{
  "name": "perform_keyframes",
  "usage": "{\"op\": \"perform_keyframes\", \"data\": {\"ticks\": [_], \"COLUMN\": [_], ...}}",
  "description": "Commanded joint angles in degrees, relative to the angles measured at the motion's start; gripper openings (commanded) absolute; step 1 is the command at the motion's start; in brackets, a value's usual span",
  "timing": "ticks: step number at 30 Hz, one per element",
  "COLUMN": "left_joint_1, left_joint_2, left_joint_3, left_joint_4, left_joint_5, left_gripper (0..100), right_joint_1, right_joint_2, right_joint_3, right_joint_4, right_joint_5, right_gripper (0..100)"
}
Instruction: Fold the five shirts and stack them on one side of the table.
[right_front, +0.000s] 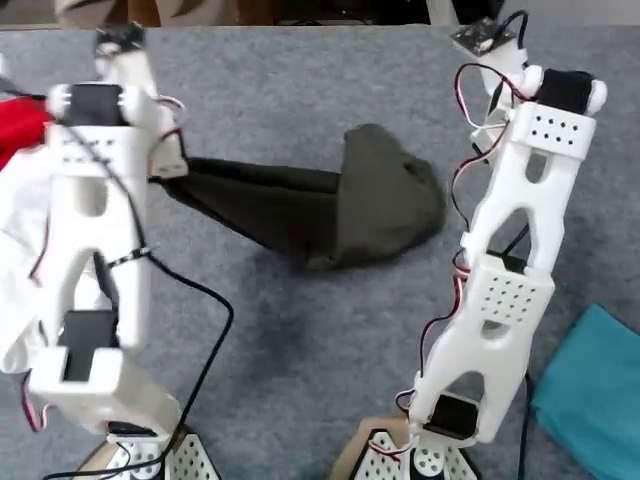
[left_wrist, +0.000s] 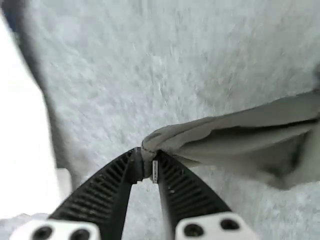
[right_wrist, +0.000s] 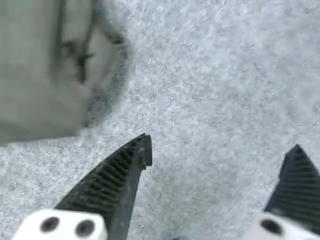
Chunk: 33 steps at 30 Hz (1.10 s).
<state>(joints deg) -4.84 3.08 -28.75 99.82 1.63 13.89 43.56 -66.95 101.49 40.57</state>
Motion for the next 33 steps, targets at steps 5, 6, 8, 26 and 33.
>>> {"op": "perform_keyframes", "data": {"ticks": [5, 6, 8, 26, 33], "left_joint_1": [-5.5, -6.3, -8.2, -12.1, -14.6], "left_joint_2": [-18.2, -19.7, -22.3, -24.4, -24.5], "left_joint_3": [-12.3, -13.5, -14.7, 3.9, 3.9], "left_joint_4": [1.0, 1.0, 1.0, 0.0, 0.0], "left_joint_5": [-4.7, -4.7, -4.7, -7.6, -7.6], "left_gripper": [2, 2, 2, 2, 2], "right_joint_1": [-3.8, -4.8, -7.3, -50.9, -54.9], "right_joint_2": [-6.1, -6.0, -6.0, 2.9, 9.0], "right_joint_3": [6.4, 7.2, 8.6, 8.9, 9.0], "right_joint_4": [0.8, 0.7, 0.6, -9.3, -17.3], "right_joint_5": [0.0, 0.0, -0.6, -4.4, -11.8], "right_gripper": [39.4, 39.4, 39.4, 39.3, 31.5]}}
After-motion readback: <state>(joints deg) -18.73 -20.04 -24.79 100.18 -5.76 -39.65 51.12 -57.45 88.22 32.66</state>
